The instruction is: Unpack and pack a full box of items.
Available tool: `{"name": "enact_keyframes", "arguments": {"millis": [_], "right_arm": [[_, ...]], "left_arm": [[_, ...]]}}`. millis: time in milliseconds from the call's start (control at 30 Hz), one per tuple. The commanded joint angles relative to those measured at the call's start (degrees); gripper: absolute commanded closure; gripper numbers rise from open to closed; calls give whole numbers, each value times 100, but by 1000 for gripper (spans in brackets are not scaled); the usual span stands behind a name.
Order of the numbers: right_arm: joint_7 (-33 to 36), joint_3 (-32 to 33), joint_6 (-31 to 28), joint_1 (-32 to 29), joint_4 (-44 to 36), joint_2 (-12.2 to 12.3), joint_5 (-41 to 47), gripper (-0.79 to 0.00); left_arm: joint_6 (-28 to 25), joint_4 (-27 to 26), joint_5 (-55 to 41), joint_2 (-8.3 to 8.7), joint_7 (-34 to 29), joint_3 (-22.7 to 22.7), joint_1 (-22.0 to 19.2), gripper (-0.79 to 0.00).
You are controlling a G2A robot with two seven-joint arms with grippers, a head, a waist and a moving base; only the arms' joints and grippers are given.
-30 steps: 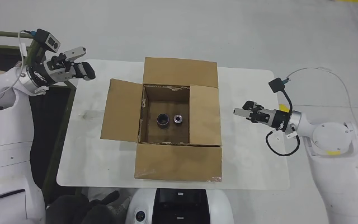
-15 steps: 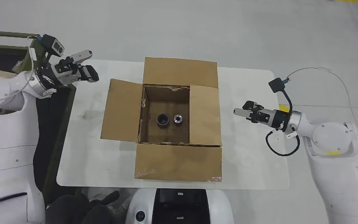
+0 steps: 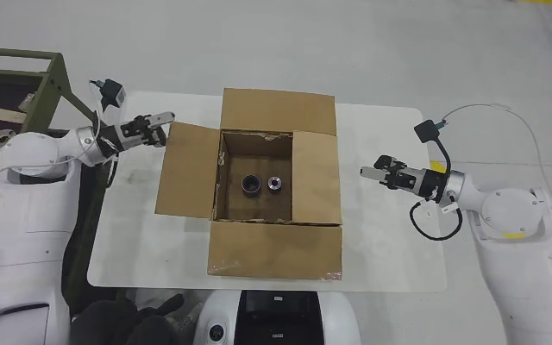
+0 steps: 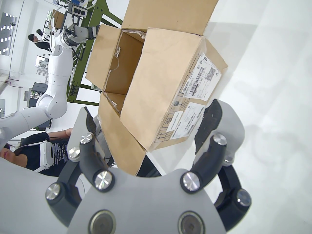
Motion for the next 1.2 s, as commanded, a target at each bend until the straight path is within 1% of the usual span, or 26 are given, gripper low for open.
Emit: {"name": "enact_keyframes", "arguments": {"millis": [0, 133, 200, 267, 367, 600, 767, 933, 1167], "right_arm": [[0, 0, 0, 0, 0, 0, 0, -785], [0, 0, 0, 0, 0, 0, 0, -785], [0, 0, 0, 0, 0, 0, 0, -785], [0, 0, 0, 0, 0, 0, 0, -785], [0, 0, 0, 0, 0, 0, 0, -785], [0, 0, 0, 0, 0, 0, 0, -785], [0, 0, 0, 0, 0, 0, 0, -785], [0, 0, 0, 0, 0, 0, 0, -785], [0, 0, 0, 0, 0, 0, 0, -785]], "left_arm": [[-11, -12, -52, -3, -70, 81, 3, -785], [64, -4, -237, -16, -203, 262, -27, -785], [35, -23, -525, -29, -343, 321, -56, -785], [-54, -60, -723, -29, -422, 307, -71, -785], [-44, -141, -1054, -23, -552, 264, -73, -785], [62, -649, -1384, -15, -518, 257, -109, -785], [221, -915, -1414, -42, -457, 560, -184, -785], [439, -919, -1507, -96, -382, 965, -391, -785], [278, -1008, -1502, -168, -186, 1378, -587, -785]]}}
